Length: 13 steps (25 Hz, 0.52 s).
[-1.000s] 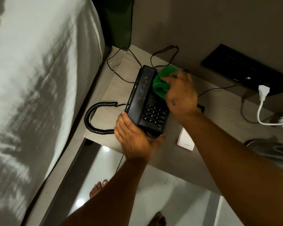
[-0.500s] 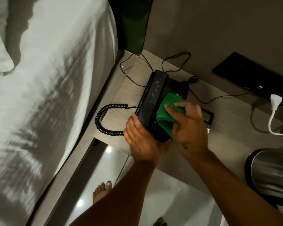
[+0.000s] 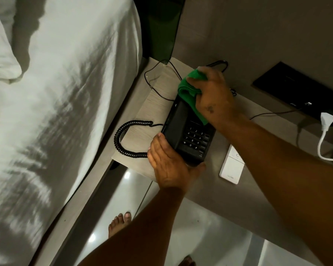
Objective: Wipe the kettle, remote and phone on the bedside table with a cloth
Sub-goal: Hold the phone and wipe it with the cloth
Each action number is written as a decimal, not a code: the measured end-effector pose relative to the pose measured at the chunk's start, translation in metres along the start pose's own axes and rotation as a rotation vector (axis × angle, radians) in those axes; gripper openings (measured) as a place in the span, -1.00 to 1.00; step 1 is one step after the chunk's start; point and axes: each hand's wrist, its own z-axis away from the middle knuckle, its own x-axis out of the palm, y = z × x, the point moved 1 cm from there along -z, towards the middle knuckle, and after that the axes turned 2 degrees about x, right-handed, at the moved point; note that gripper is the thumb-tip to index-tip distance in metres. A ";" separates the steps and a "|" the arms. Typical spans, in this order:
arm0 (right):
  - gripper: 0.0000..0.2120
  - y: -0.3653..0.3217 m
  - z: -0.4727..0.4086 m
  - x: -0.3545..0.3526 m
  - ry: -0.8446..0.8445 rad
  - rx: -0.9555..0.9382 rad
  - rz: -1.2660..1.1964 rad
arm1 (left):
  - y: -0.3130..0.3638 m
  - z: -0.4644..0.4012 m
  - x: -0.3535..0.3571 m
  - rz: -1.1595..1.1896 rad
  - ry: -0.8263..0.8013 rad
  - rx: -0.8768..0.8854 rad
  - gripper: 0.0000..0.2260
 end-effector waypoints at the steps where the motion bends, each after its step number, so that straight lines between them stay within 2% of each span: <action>1: -0.58 0.000 -0.001 0.000 -0.028 -0.021 -0.001 | 0.000 0.000 0.000 -0.003 0.001 -0.001 0.20; 5: -0.49 -0.009 0.065 0.007 -0.096 -0.311 0.157 | -0.002 -0.001 0.003 0.014 0.021 -0.011 0.19; 8: -0.49 -0.008 0.096 0.006 -0.124 -0.401 0.182 | -0.003 -0.001 0.005 0.003 0.042 -0.002 0.21; 13: -0.57 0.006 0.005 -0.003 -0.054 -0.088 0.044 | -0.002 0.001 0.004 -0.021 0.043 0.000 0.20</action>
